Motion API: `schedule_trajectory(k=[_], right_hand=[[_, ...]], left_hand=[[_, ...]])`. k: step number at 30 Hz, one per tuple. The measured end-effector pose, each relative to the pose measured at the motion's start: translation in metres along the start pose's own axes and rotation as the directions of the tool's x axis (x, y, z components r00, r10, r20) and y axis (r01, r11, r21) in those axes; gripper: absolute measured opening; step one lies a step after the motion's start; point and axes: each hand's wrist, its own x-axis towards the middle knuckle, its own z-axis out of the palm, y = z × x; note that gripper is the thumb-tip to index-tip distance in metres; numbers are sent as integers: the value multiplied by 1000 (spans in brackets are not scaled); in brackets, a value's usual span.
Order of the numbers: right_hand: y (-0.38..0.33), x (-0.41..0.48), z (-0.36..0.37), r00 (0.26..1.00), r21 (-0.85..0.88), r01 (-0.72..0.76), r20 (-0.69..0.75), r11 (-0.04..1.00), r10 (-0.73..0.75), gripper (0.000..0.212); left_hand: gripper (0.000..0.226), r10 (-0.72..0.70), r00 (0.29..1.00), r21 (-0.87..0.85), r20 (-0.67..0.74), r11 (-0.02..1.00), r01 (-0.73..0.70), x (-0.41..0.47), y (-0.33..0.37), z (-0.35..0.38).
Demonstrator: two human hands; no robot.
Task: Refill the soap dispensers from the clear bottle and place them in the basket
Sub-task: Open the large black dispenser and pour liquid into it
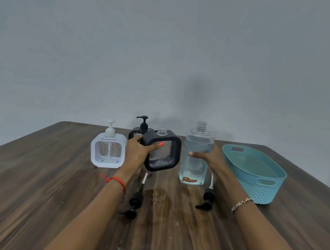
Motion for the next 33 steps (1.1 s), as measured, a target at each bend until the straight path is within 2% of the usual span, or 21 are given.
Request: schedule_trajectory(k=[2, 5, 9, 16, 21, 28, 33], right_hand=[[2, 1, 2, 1000, 16, -17, 17, 1000, 16, 65], [3, 1, 3, 998, -35, -34, -54, 999, 32, 67], [3, -3, 6, 993, -97, 2, -117, 995, -13, 80], [-9, -24, 19, 966, -131, 116, -217, 985, -142, 68], [-26, -36, 26, 943, -242, 239, -174, 940, -284, 67], [-47, -43, 28, 920, -454, 287, -114, 844, -374, 77], [-64, -49, 30, 902, -603, 312, -55, 734, -429, 83]], left_hand=[[33, 6, 1000, -1, 3, 1000, -6, 1, -1, 3], [39, 9, 1000, 7, 3, 1000, -9, 3, -3, 6], [39, 26, 1000, 41, -11, 999, -25, 6, -4, 4], [51, 83, 990, 143, -113, 987, -67, 5, 1, 1], [55, 175, 977, 189, -125, 971, -149, -1, 14, -2], [60, 228, 964, 228, -139, 954, -193, -14, 15, -2], [58, 283, 941, 258, -186, 938, -231, -23, 18, 1]])
